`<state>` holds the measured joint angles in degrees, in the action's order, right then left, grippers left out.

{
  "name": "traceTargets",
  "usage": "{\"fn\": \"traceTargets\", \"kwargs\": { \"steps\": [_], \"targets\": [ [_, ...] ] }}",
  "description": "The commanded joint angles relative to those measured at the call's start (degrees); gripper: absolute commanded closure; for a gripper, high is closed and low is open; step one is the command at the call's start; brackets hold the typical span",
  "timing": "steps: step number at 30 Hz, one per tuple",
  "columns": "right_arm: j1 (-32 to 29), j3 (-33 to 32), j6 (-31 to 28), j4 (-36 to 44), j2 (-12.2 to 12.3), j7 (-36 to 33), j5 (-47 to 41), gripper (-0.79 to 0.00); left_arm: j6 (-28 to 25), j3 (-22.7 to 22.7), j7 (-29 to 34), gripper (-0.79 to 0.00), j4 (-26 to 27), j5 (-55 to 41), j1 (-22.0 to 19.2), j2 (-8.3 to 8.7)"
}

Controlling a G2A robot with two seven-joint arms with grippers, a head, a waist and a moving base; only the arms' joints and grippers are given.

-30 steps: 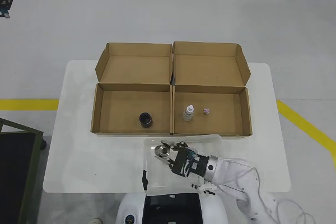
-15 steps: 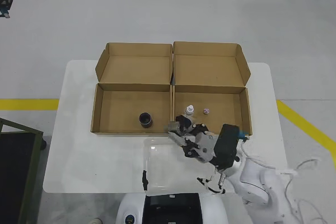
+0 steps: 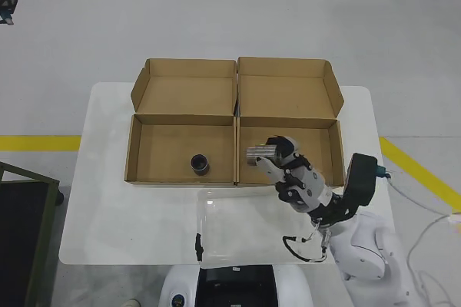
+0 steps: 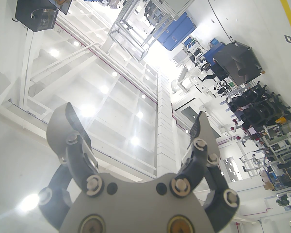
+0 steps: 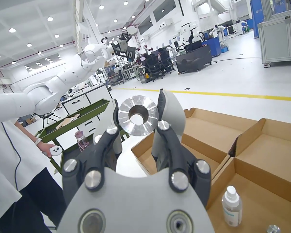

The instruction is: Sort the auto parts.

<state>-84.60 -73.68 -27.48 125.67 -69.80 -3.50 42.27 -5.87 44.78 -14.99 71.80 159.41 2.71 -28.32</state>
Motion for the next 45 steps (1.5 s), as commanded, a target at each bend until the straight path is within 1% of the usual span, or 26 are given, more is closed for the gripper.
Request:
{"fn": "traceTargets", "kwargs": {
  "steps": [1,5,11,21,27,35,45],
  "targets": [
    [0.01,-0.38,-0.08,0.24,0.04,-0.29,-0.42,0.000,0.00,0.00,0.01,-0.785,0.00,0.00,0.00,0.00],
    [-0.08,-0.56,0.41,0.08,0.11,-1.20,0.22,0.000,0.00,0.00,0.01,-0.785,0.00,0.00,0.00,0.00],
    [0.94,1.30,0.29,-2.92,0.17,-3.88,5.71,0.000,0.00,0.00,0.01,-0.785,0.00,0.00,0.00,0.00],
    [4.80,8.50,1.17,-9.81,-0.11,-7.65,21.89,0.000,0.00,0.00,0.01,-0.785,0.00,0.00,0.00,0.00],
    [9.66,13.61,2.77,-15.88,-0.85,-9.00,28.77,0.000,0.00,0.00,0.01,-0.785,0.00,0.00,0.00,0.00],
    [17.40,18.43,5.67,-22.64,-2.22,-10.91,33.93,0.000,0.00,0.00,0.01,-0.785,0.00,0.00,0.00,0.00],
    [24.37,23.03,8.96,-30.13,-4.11,-14.87,35.86,0.000,0.00,0.00,0.01,-0.785,0.00,0.00,0.00,0.00]
  ]
}}
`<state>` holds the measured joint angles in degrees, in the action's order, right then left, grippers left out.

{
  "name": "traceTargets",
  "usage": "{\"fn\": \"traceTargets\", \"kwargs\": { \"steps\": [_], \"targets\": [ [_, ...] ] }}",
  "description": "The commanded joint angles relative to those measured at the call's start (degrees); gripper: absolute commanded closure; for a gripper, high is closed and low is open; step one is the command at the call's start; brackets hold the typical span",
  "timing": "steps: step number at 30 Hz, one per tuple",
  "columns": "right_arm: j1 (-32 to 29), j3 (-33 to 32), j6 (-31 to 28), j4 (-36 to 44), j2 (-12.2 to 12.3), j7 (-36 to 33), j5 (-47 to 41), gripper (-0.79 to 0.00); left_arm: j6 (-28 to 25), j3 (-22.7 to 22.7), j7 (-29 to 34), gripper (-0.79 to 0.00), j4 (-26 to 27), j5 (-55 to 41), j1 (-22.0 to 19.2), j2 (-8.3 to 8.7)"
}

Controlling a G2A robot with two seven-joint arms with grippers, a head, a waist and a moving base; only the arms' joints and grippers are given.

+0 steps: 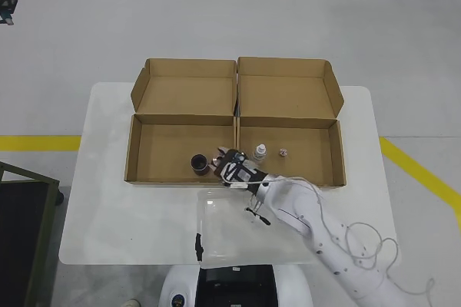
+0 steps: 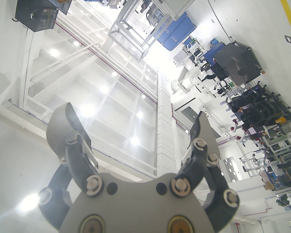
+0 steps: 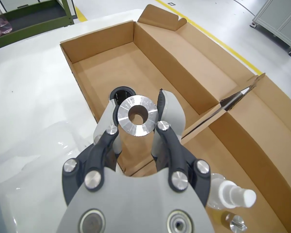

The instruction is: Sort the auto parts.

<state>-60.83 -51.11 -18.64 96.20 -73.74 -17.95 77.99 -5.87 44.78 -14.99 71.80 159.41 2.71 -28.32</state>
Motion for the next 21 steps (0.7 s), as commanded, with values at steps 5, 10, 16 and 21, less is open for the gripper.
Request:
{"fn": "traceTargets", "kwargs": {
  "steps": [5,10,16,21],
  "targets": [
    [2.80,1.95,1.10,-3.39,-0.95,-2.74,0.64,0.000,0.00,0.00,0.01,-0.785,0.00,0.00,0.00,0.00],
    [4.52,2.55,0.52,-5.87,-1.50,-4.17,0.07,0.000,0.00,0.00,0.01,-0.785,0.00,0.00,0.00,0.00],
    [6.47,3.31,-1.13,-8.09,-2.11,-6.35,-0.76,-0.003,0.00,0.00,0.01,-0.785,0.00,0.00,0.00,0.00],
    [7.85,4.24,-2.21,-9.56,-2.62,-7.34,-0.65,-0.022,0.00,0.00,0.01,-0.785,0.00,0.00,0.00,0.00]
  ]
}}
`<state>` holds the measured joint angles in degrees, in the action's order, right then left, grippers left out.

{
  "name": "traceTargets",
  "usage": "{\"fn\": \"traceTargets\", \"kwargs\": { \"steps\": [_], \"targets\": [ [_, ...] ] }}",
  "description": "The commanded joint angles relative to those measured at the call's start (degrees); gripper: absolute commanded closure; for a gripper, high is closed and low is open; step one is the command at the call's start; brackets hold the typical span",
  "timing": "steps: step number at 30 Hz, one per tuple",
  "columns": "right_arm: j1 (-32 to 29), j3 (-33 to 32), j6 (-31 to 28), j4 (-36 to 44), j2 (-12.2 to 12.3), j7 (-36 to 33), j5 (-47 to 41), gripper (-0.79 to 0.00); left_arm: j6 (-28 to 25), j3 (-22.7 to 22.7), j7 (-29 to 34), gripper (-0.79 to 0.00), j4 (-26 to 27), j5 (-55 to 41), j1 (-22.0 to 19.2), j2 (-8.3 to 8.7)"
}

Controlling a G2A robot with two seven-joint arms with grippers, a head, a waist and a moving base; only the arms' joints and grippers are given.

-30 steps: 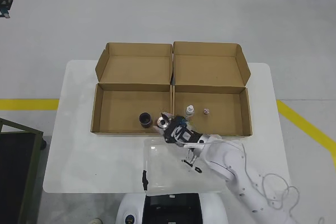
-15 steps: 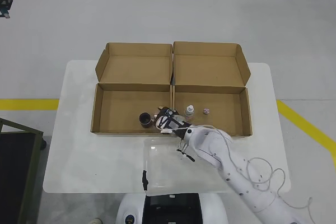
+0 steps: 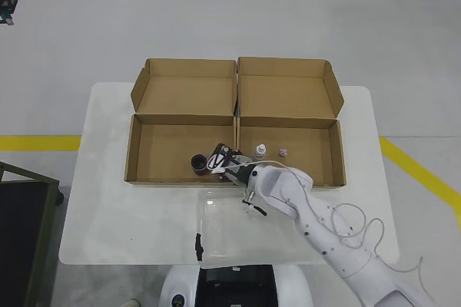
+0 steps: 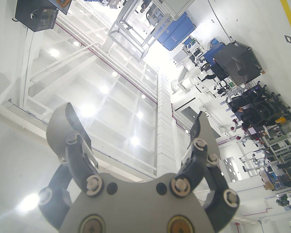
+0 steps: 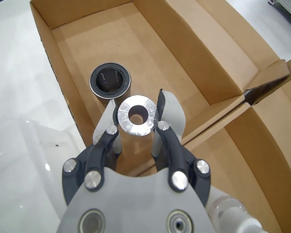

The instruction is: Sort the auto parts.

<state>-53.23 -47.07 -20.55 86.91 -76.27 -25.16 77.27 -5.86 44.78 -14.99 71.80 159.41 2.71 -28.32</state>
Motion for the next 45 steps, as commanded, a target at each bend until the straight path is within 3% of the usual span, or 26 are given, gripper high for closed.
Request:
{"fn": "traceTargets", "kwargs": {
  "steps": [1,8,22,26,31,40,45],
  "targets": [
    [0.49,0.43,-0.73,-0.54,-0.18,-0.34,0.18,-0.034,0.00,0.00,0.01,-0.785,0.00,0.00,0.00,0.00],
    [1.23,1.26,-2.57,-1.68,-0.57,-1.04,0.98,-0.120,0.00,0.00,0.01,-0.785,0.00,0.00,0.00,0.00],
    [0.71,0.71,-4.59,-1.54,-0.67,-1.74,2.36,-0.366,0.00,0.00,0.01,-0.785,0.00,0.00,0.00,0.00],
    [0.42,0.17,-4.27,-0.32,-0.71,-1.05,2.10,-0.366,0.00,0.00,0.01,-0.785,0.00,0.00,0.00,0.00],
    [-0.85,-1.17,-4.37,4.20,-0.52,0.16,1.23,-0.391,0.00,0.00,0.01,-0.785,0.00,0.00,0.00,0.00],
    [-6.93,-6.15,-5.98,17.27,0.75,1.74,-2.31,-0.526,0.00,0.00,0.01,-0.785,0.00,0.00,0.00,0.00],
    [-12.48,-9.34,-8.18,24.23,1.74,2.38,-5.73,-0.739,0.00,0.00,0.01,-0.785,0.00,0.00,0.00,0.00]
  ]
}}
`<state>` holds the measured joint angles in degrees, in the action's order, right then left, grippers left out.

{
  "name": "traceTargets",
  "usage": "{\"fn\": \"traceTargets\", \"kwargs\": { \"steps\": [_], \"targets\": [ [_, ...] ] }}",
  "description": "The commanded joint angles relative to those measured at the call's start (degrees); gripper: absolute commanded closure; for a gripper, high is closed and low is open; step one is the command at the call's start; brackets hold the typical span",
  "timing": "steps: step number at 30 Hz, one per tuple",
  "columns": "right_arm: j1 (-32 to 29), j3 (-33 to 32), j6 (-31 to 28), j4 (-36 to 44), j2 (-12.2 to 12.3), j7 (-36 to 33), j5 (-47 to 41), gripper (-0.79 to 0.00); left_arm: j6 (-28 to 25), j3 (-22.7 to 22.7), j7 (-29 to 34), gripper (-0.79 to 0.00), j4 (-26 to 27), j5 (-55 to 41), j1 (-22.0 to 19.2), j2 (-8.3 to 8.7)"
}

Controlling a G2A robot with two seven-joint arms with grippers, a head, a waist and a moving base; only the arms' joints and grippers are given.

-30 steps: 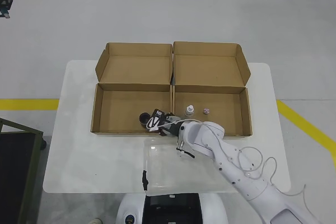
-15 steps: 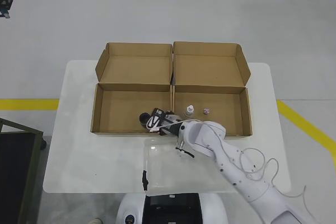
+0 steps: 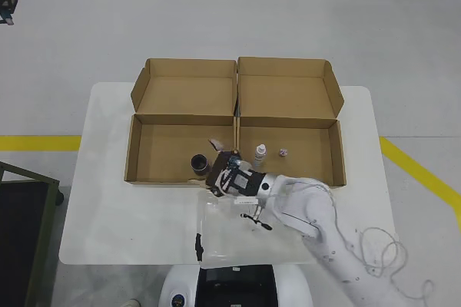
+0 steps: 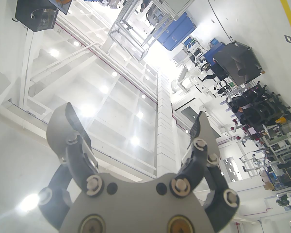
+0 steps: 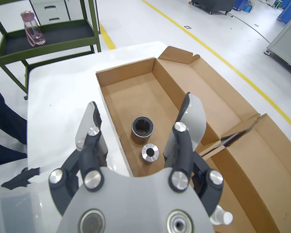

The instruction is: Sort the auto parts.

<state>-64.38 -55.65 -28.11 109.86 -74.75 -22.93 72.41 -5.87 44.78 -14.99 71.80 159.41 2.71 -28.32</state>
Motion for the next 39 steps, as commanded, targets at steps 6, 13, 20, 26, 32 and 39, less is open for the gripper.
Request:
{"fn": "traceTargets", "kwargs": {
  "steps": [6,13,20,26,32,39],
  "targets": [
    [-8.78,-7.78,-0.60,6.44,1.63,4.39,-2.26,-0.785,0.00,0.00,0.01,-0.785,0.00,0.00,0.00,0.00],
    [-17.44,-17.35,4.20,6.49,2.84,13.59,-0.31,-0.785,0.00,0.00,0.01,-0.785,0.00,0.00,0.00,0.00],
    [-24.25,-25.93,7.05,4.65,3.64,22.95,-0.17,-0.785,0.00,0.00,0.01,-0.785,0.00,0.00,0.00,0.00],
    [-29.58,-32.97,7.35,4.91,4.30,26.85,-0.27,-0.785,0.00,0.00,0.01,-0.785,0.00,0.00,0.00,0.00],
    [-34.24,-39.06,9.12,4.28,4.60,29.65,-2.25,-0.785,0.00,0.00,0.01,-0.785,0.00,0.00,0.00,0.00],
    [-36.14,-42.16,11.42,3.41,4.60,32.14,-3.45,-0.785,0.00,0.00,0.01,-0.785,0.00,0.00,0.00,0.00]
  ]
}}
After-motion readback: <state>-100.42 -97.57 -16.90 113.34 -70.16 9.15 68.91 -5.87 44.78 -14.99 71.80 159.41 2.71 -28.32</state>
